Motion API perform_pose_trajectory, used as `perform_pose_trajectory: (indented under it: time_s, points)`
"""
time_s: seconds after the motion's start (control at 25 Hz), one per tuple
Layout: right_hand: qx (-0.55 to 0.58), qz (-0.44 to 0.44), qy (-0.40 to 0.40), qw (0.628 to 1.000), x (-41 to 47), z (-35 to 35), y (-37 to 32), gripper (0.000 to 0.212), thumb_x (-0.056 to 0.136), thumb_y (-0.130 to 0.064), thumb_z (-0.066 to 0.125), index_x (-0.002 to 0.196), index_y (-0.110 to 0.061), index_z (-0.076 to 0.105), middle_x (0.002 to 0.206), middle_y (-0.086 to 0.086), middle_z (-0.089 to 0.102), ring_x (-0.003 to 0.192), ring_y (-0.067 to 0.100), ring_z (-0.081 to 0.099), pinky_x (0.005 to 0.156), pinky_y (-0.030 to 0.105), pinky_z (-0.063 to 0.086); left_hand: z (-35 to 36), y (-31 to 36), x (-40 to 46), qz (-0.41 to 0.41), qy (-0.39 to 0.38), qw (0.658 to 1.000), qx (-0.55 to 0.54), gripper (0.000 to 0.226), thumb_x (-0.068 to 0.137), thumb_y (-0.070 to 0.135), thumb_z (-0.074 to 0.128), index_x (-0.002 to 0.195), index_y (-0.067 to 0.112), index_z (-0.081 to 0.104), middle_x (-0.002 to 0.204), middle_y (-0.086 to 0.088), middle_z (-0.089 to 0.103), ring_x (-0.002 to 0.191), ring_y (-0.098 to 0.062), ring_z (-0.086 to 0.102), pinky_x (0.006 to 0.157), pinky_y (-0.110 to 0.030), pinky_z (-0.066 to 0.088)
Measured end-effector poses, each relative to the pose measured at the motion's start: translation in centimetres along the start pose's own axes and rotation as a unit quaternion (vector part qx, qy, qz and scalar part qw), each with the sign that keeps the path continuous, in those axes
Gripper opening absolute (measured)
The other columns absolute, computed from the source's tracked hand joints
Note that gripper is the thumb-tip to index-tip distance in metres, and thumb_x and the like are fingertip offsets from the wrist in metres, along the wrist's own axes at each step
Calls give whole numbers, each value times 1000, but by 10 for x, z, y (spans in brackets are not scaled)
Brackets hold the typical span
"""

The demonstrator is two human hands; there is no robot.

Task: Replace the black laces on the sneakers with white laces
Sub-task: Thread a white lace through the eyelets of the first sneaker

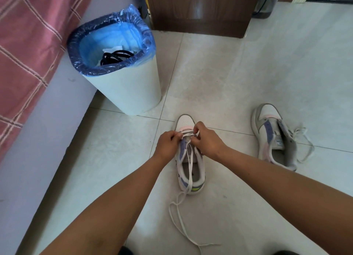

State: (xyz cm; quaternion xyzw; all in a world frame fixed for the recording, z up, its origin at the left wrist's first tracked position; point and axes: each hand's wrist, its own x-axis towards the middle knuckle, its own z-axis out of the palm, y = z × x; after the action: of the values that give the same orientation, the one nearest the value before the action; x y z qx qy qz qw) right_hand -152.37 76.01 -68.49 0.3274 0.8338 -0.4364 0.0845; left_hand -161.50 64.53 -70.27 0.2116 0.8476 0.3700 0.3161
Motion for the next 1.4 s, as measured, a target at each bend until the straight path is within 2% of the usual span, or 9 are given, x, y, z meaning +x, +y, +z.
perform_pose_trajectory:
  time_s: [0.2, 0.36, 0.44, 0.6, 0.76, 0.88, 0.96, 1.12, 1.4]
  points:
    - [7, 10, 9, 1000, -5, -1, -1, 16, 92, -23, 52, 101, -15, 42, 72, 8, 55, 68, 28, 56, 71, 48, 53, 4, -2, -1, -33, 41, 993, 109, 29, 98, 38, 42, 83, 13, 47, 84, 0, 54, 75, -21, 52, 66, -31, 36]
    - [-15, 31, 73, 997, -35, -9, -11, 21, 98, -28, 44, 85, -12, 48, 74, 2, 56, 68, 21, 53, 65, 35, 43, -1, 7, -22, -67, 26, 991, 112, 29, 101, 37, 29, 96, 13, 42, 87, -2, 55, 76, -21, 52, 64, -30, 35]
    - [-40, 47, 24, 998, -62, -6, -19, 37, 99, -29, 40, 69, -11, 50, 62, 3, 54, 53, 17, 48, 55, 31, 40, -5, 9, -40, -60, -51, 983, 166, 24, 101, 34, 29, 107, 13, 40, 85, -3, 56, 73, -20, 53, 61, -31, 36]
    - [136, 212, -168, 953, -85, 10, -26, 43, 101, -31, 35, 76, -2, 55, 50, 9, 50, 32, 12, 36, 34, 15, 28, -10, 8, -73, -36, -164, 956, 239, 33, 97, 33, 31, 125, 14, 32, 86, 1, 54, 73, -19, 53, 62, -30, 36]
    - [176, 227, -183, 940, -73, 11, -26, 44, 95, -27, 51, 55, -9, 44, 42, 3, 41, 29, 9, 27, 35, 14, 20, -6, 3, -78, -43, -205, 952, 225, 37, 94, 35, 40, 122, 11, 33, 97, -6, 62, 84, -25, 60, 71, -37, 47]
    - [120, 185, -144, 965, -76, 11, -25, 41, 94, -18, 53, 56, -10, 43, 48, 3, 41, 33, 8, 31, 32, 16, 23, -2, 3, -71, -68, -170, 960, 211, 34, 95, 32, 42, 121, 12, 36, 107, -11, 63, 91, -27, 62, 78, -40, 51]
    - [165, 165, -136, 963, -85, 11, -27, 37, 96, -18, 50, 60, -12, 43, 54, 3, 41, 35, 6, 32, 35, 15, 24, 1, 6, -70, -63, -144, 954, 254, 40, 96, 27, 41, 130, 11, 30, 109, -13, 63, 94, -29, 61, 77, -38, 50]
    - [485, 207, -229, 818, -102, 6, -36, 30, 101, -19, 42, 71, -14, 43, 54, 0, 39, 43, 8, 29, 39, 17, 23, 6, 11, -69, -76, -149, 939, 300, 47, 100, 22, 32, 143, 5, 23, 116, -14, 62, 105, -30, 59, 89, -37, 45]
    - [375, 184, -221, 881, -111, 10, -26, 22, 96, -16, 43, 75, -13, 49, 54, 1, 46, 49, 13, 37, 50, 22, 32, 17, 20, -58, -146, -148, 926, 314, 58, 95, 10, 42, 145, -1, 13, 130, -18, 53, 118, -31, 53, 93, -37, 42]
